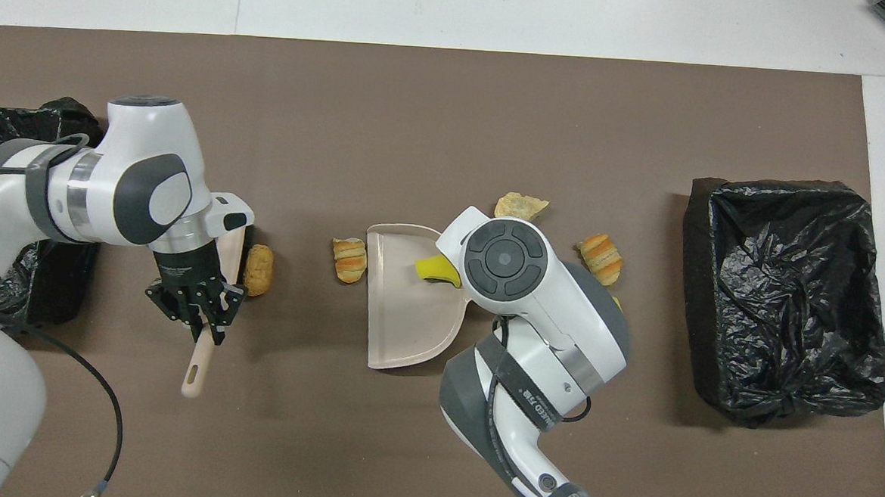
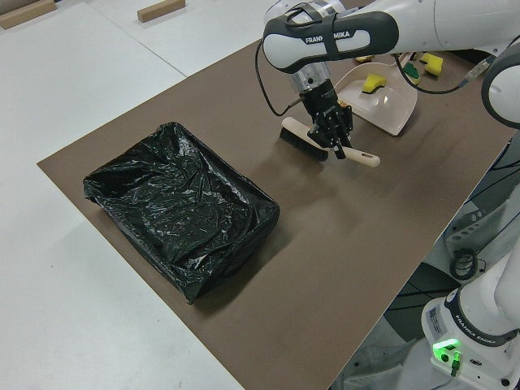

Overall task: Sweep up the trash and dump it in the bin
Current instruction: 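Sweep the trash pieces into the dustpan with the left gripper's brush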

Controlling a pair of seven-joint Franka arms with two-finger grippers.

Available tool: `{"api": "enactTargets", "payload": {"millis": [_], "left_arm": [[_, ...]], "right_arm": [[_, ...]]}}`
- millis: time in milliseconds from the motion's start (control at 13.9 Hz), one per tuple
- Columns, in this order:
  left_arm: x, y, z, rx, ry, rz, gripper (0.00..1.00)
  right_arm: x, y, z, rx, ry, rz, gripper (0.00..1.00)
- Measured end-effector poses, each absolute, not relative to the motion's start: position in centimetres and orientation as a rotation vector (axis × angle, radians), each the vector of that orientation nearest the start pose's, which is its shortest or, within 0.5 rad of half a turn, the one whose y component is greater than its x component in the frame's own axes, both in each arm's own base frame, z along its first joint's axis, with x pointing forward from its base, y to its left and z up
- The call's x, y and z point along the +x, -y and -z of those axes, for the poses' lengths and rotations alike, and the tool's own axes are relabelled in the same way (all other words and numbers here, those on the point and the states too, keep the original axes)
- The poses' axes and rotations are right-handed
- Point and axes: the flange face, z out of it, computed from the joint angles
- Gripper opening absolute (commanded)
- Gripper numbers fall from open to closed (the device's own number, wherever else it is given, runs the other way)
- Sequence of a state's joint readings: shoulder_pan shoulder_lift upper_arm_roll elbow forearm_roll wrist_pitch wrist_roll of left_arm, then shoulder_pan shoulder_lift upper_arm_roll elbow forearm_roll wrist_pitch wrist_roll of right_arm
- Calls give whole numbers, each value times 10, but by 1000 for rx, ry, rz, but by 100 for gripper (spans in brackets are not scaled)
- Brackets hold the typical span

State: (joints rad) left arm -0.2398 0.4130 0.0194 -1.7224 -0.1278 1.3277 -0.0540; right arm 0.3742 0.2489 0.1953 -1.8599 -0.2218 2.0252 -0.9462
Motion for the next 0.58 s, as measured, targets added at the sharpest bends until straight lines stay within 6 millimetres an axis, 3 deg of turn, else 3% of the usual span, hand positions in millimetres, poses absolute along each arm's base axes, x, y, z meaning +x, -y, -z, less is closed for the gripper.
{"api": "enactTargets", "payload": {"millis": [216, 577], "left_arm": [[516, 204, -306, -2911, -299, -1249, 0], [487, 277, -307, -2934, -318, -1237, 0]], "right_arm": [[523, -313, -382, 2077, -2175, 155, 0], [523, -313, -382, 2077, -2175, 156, 0]]}}
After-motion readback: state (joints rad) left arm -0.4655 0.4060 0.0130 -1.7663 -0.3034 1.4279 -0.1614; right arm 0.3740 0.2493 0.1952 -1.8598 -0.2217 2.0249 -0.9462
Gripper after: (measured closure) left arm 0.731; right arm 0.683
